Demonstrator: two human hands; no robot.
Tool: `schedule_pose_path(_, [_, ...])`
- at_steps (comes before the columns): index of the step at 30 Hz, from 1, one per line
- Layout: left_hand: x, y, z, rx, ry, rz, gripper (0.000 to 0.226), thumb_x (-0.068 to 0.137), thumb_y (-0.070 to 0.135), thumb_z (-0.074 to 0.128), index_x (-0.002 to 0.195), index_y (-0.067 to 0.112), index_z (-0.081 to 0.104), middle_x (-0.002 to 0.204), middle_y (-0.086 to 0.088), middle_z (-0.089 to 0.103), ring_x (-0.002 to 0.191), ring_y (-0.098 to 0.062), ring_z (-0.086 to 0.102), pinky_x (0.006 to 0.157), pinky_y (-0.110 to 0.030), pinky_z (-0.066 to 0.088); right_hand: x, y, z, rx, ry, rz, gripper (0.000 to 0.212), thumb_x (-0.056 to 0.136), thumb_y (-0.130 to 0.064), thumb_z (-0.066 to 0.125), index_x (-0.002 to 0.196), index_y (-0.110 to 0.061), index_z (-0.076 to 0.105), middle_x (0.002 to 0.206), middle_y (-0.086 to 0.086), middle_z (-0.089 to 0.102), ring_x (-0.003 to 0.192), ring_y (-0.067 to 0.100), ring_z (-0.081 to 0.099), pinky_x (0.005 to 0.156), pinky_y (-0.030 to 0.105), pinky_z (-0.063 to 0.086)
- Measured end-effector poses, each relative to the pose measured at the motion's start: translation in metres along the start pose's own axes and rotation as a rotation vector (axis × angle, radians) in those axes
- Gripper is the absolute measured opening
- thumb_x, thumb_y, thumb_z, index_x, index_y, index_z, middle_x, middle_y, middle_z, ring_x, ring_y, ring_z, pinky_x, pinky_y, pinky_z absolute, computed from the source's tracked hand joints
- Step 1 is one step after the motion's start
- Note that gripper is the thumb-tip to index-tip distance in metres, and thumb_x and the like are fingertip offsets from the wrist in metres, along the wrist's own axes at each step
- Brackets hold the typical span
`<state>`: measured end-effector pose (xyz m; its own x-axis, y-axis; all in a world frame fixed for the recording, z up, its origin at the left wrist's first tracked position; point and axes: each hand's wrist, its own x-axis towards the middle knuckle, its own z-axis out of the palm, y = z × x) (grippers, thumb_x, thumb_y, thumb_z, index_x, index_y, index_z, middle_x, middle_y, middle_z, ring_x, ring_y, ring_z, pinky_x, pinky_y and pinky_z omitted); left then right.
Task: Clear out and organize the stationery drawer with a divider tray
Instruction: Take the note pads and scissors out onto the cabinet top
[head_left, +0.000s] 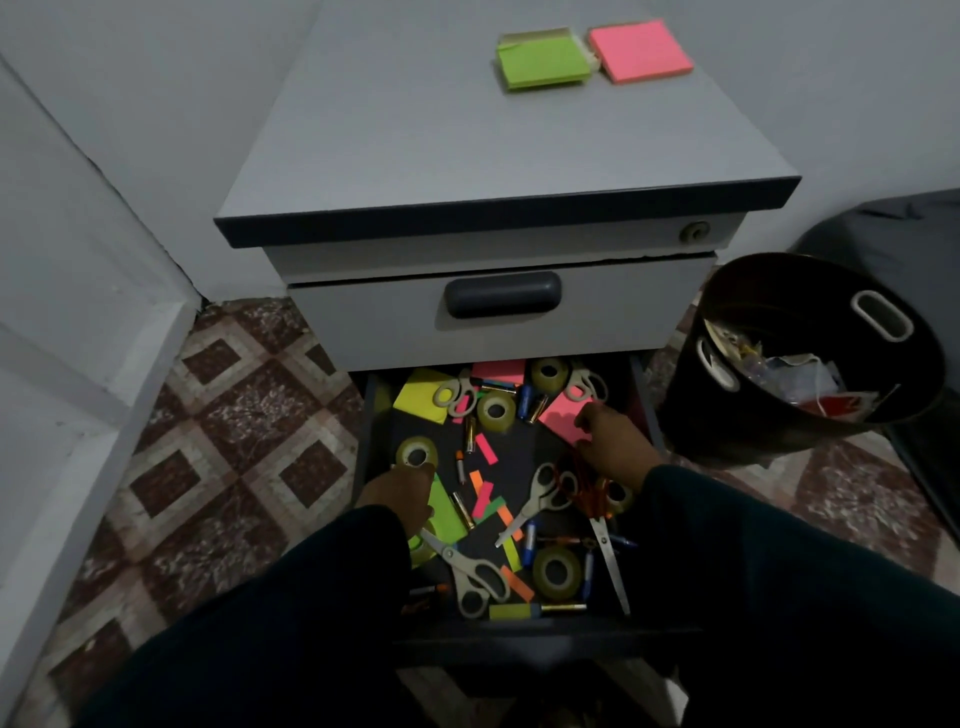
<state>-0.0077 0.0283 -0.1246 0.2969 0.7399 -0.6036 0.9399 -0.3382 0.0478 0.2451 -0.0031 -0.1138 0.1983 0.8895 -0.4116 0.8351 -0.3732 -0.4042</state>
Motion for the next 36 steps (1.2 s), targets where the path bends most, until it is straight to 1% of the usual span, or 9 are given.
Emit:
schedule_pose_path(3, [0.004, 0.002, 0.001, 0.052, 0.02, 0.009, 0.058, 0.094, 0.027, 0.056, 0.142, 0.01, 0.031, 0.135, -0.013, 0.051, 0.12, -0.031, 0.053, 0.094, -0.04, 0.046, 0.007, 0.001, 0.002, -0.056, 0.054, 0.009, 0.04, 0.09, -0.004, 0.048, 0.13, 0.002, 0.044, 0.132, 0.02, 0.045, 0.118, 0.033, 0.048, 0.096, 0.032, 0.04])
schedule_pose_path(11, [0.007, 0.009, 0.0, 0.105, 0.019, -0.02, 0.079, 0.088, 0.035, 0.063, 0.147, 0.008, 0.018, 0.136, -0.01, 0.049, 0.117, -0.03, 0.054, 0.089, -0.038, 0.046, 0.024, -0.001, 0.006, -0.15, 0.018, 0.106, 0.04, 0.093, -0.003, 0.038, 0.131, 0.01, 0.037, 0.135, 0.023, 0.041, 0.123, 0.034, 0.042, 0.103, 0.035, 0.035])
schedule_pose_path(16, [0.009, 0.004, 0.0, 0.016, -0.076, -0.031, 0.068, 0.084, 0.034, 0.068, 0.136, 0.009, 0.034, 0.134, -0.01, 0.051, 0.121, -0.03, 0.052, 0.094, -0.039, 0.044, 0.028, -0.001, 0.015, -0.119, 0.029, 0.153, 0.051, 0.094, -0.012, 0.045, 0.137, 0.006, 0.025, 0.137, 0.025, 0.038, 0.126, 0.037, 0.04, 0.102, 0.038, 0.036])
schedule_pose_path(19, [0.011, 0.001, 0.0, 0.027, -0.115, -0.015, 0.054, 0.084, 0.033, 0.068, 0.126, 0.009, 0.044, 0.131, -0.01, 0.052, 0.12, -0.029, 0.052, 0.095, -0.038, 0.044, 0.028, -0.002, 0.018, -0.108, 0.046, 0.167, 0.057, 0.092, -0.018, 0.052, 0.139, -0.001, 0.023, 0.136, 0.022, 0.039, 0.122, 0.036, 0.045, 0.095, 0.041, 0.042])
schedule_pose_path(24, [0.015, 0.001, 0.005, 0.055, -0.125, -0.009, 0.051, 0.083, 0.04, 0.069, 0.12, 0.01, 0.05, 0.127, -0.008, 0.055, 0.118, -0.027, 0.053, 0.093, -0.037, 0.045, 0.025, -0.005, 0.016, -0.11, 0.086, 0.195, 0.071, 0.086, -0.021, 0.065, 0.138, -0.003, 0.019, 0.135, 0.021, 0.037, 0.114, 0.037, 0.055, 0.084, 0.04, 0.048])
schedule_pose_path(28, [0.016, 0.003, 0.009, 0.064, -0.126, -0.007, 0.05, 0.081, 0.039, 0.07, 0.118, 0.011, 0.051, 0.126, -0.008, 0.054, 0.118, -0.027, 0.052, 0.095, -0.037, 0.046, 0.024, -0.004, 0.011, -0.064, 0.08, 0.198, 0.073, 0.083, -0.026, 0.07, 0.135, -0.001, 0.025, 0.134, 0.02, 0.04, 0.115, 0.037, 0.054, 0.087, 0.041, 0.048])
schedule_pose_path(31, [0.019, 0.001, 0.008, -0.007, -0.141, 0.017, 0.052, 0.081, 0.034, 0.072, 0.119, 0.006, 0.051, 0.127, -0.012, 0.055, 0.119, -0.029, 0.052, 0.096, -0.039, 0.045, 0.024, -0.001, 0.009, -0.125, 0.049, 0.13, 0.059, 0.087, -0.027, 0.063, 0.134, -0.002, 0.037, 0.131, 0.02, 0.044, 0.114, 0.035, 0.054, 0.09, 0.037, 0.046])
schedule_pose_path(34, [0.018, 0.0, 0.005, -0.091, -0.16, 0.031, 0.046, 0.081, 0.028, 0.073, 0.114, 0.001, 0.057, 0.123, -0.014, 0.058, 0.115, -0.03, 0.055, 0.094, -0.039, 0.045, 0.023, -0.001, 0.006, -0.138, 0.076, 0.083, 0.045, 0.091, -0.026, 0.058, 0.128, -0.004, 0.047, 0.126, 0.019, 0.051, 0.112, 0.034, 0.055, 0.086, 0.034, 0.046])
schedule_pose_path(36, [0.018, -0.001, 0.005, -0.138, -0.178, 0.022, 0.044, 0.08, 0.024, 0.073, 0.113, -0.001, 0.059, 0.123, -0.015, 0.059, 0.113, -0.03, 0.056, 0.094, -0.038, 0.045, 0.023, -0.002, 0.004, -0.135, 0.088, 0.078, 0.04, 0.091, -0.025, 0.056, 0.125, -0.003, 0.051, 0.126, 0.019, 0.051, 0.112, 0.033, 0.055, 0.087, 0.034, 0.046])
